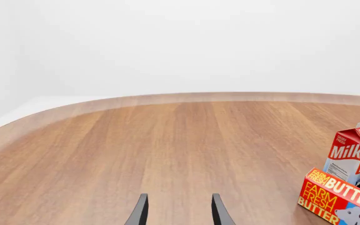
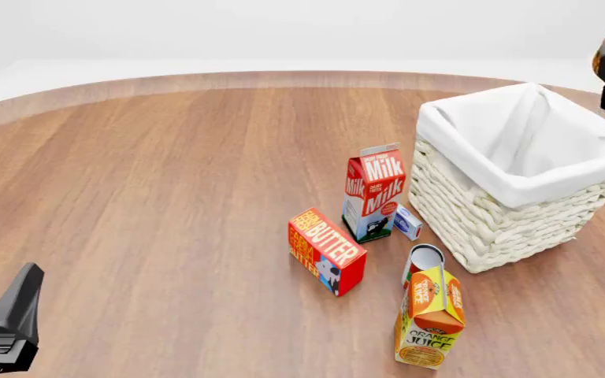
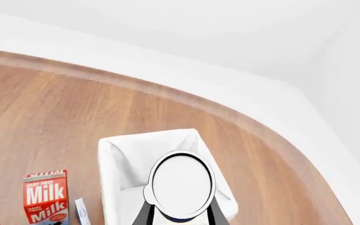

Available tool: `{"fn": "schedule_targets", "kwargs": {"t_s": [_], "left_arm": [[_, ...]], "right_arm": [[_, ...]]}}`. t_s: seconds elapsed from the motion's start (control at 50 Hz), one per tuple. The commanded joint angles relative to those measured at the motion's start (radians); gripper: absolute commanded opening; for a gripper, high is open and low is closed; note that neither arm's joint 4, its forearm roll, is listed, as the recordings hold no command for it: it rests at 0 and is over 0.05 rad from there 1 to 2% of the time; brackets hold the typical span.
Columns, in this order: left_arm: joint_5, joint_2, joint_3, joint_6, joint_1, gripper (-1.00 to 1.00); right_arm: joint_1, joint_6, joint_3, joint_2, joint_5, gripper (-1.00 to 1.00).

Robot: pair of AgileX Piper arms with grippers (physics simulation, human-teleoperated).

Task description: Pick up the alphabet soup, and put it in the basket.

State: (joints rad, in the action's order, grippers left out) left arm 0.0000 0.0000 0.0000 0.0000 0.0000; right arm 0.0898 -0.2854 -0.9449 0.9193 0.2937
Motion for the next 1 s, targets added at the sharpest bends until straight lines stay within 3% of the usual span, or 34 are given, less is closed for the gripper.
{"fn": "schedule_targets", "kwargs": {"t_s": [0.02, 0.22, 0.34, 1.0], "left_arm": [[0.000, 0.000, 0.000, 0.000, 0.000, 1.00], [0.000, 0.000, 0.000, 0.000, 0.000, 1.00], [0.000, 0.000, 0.000, 0.000, 0.000, 1.00], [0.000, 0.000, 0.000, 0.000, 0.000, 1.00]], "right_arm": [[0.003, 0.034, -0.055, 0.068, 0.001, -1.00], [-0.001, 0.047, -0.071, 0.105, 0.001, -1.00], [-0.011, 0.085, -0.088, 0.134, 0.012, -1.00], [-0.003, 0.094, -0.119, 0.260, 0.019, -1.00]]}}
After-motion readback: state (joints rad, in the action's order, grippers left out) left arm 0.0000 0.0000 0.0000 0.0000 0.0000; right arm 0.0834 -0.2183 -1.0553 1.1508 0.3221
